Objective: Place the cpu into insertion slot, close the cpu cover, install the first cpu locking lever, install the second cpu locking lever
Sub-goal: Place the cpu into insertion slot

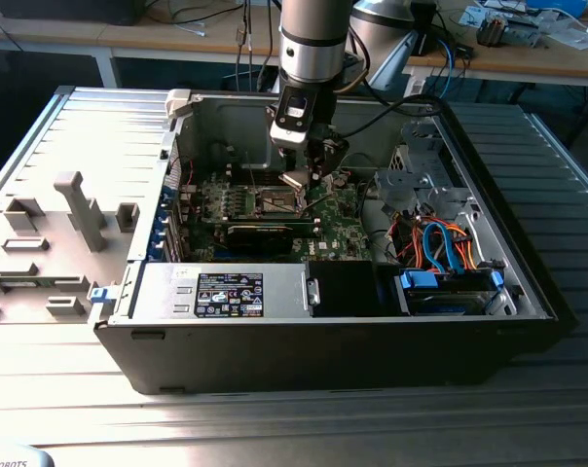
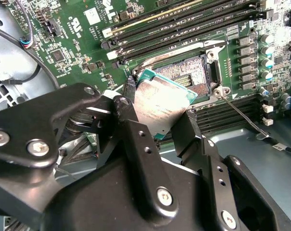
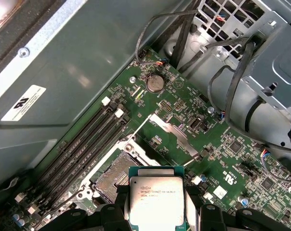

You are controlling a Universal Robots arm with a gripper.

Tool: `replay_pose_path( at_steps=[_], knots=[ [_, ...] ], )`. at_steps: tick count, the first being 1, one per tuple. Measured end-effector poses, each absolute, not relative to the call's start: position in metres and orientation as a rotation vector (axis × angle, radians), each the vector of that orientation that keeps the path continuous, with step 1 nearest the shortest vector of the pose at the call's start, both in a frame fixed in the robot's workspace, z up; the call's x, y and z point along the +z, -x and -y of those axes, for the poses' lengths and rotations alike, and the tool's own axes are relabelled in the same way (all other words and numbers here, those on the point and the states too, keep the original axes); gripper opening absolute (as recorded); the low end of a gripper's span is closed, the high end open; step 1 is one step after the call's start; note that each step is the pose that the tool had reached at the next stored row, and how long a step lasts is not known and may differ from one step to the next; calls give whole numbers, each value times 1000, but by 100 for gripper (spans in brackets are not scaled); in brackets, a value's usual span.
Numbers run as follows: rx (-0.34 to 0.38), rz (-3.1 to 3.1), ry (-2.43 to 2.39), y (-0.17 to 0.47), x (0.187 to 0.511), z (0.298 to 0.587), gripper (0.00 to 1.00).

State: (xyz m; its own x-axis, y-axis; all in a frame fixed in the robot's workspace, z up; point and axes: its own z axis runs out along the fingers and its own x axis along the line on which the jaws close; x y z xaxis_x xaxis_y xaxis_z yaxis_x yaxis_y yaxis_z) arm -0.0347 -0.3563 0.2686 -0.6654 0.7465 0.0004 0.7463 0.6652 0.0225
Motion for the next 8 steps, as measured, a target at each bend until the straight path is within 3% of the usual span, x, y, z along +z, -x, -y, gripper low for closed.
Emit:
replay_pose_path(
  at_steps=[8],
  knots=[
    [32,-2854,-1291,35,269,356,54]
  ],
)
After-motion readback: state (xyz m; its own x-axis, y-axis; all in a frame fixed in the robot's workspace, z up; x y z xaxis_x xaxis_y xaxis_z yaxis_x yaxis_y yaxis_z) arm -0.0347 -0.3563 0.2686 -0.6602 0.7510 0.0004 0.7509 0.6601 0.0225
